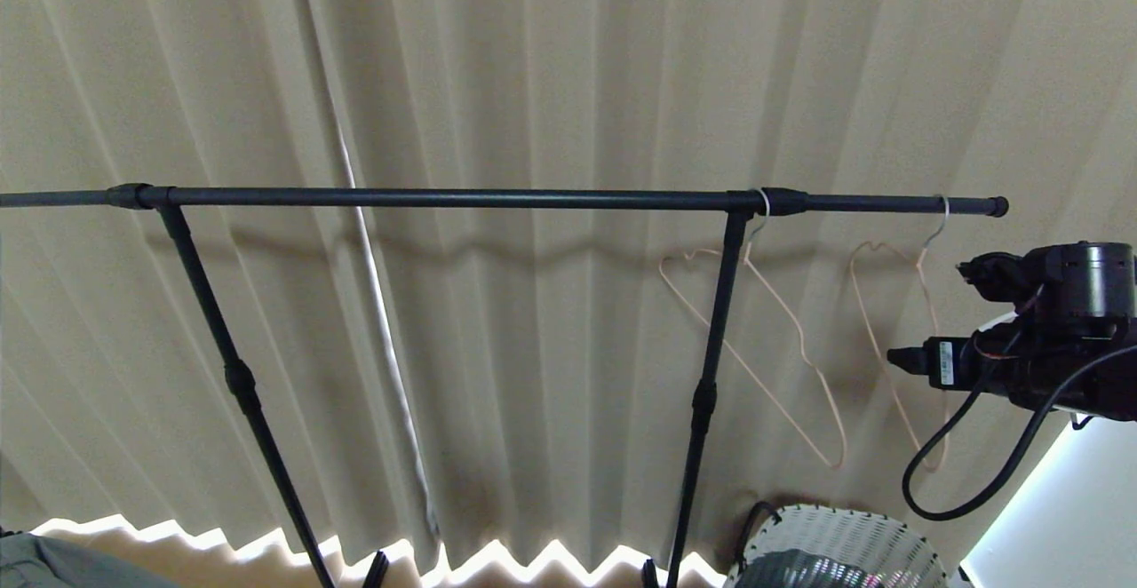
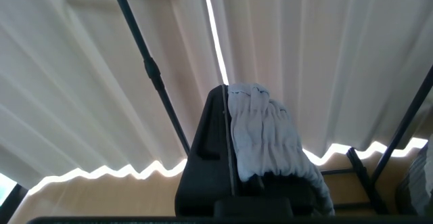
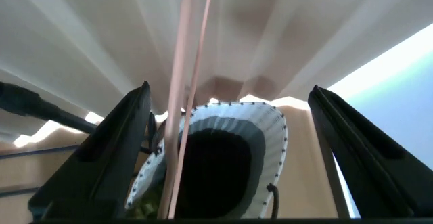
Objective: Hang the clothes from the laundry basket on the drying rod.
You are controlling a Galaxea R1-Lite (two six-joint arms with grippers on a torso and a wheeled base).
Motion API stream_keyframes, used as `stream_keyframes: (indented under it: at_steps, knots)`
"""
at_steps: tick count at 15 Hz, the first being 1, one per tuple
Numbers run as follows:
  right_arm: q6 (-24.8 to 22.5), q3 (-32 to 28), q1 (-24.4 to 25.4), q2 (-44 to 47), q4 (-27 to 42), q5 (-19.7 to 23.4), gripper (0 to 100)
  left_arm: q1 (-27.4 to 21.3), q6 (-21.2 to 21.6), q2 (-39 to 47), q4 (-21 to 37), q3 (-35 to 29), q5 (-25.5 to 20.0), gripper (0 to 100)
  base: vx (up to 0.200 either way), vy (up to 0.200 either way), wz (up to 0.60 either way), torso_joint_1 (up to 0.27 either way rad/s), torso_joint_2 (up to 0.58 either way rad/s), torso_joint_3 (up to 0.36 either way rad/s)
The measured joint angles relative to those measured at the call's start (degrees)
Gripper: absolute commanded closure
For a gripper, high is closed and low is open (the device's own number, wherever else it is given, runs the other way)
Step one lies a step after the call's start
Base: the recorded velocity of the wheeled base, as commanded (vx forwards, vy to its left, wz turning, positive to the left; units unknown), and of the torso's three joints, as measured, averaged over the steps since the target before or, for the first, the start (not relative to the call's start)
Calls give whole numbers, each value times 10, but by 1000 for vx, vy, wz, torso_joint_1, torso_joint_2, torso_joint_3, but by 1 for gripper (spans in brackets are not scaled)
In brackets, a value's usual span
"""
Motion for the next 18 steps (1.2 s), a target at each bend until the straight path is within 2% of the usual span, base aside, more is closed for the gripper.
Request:
stream_keyframes:
  at_steps: [2, 3, 11, 18]
  knots:
    - [0, 2, 0, -2, -1, -1, 0, 0, 0, 0, 0, 0, 0, 100, 0, 0, 0, 0, 0, 0]
    - [0, 2, 0, -2, -1, -1, 100, 0, 0, 0, 0, 0, 0, 100, 0, 0, 0, 0, 0, 0]
    - [-13, -11, -4, -9, -1, 2, 100, 0, 1, -3, 0, 0, 0, 100, 0, 0, 0, 0, 0, 0]
    - [-11, 14, -5, -68, -2, 45, 100, -1, 1, -5, 0, 0, 0, 100, 0, 0, 0, 0, 0, 0]
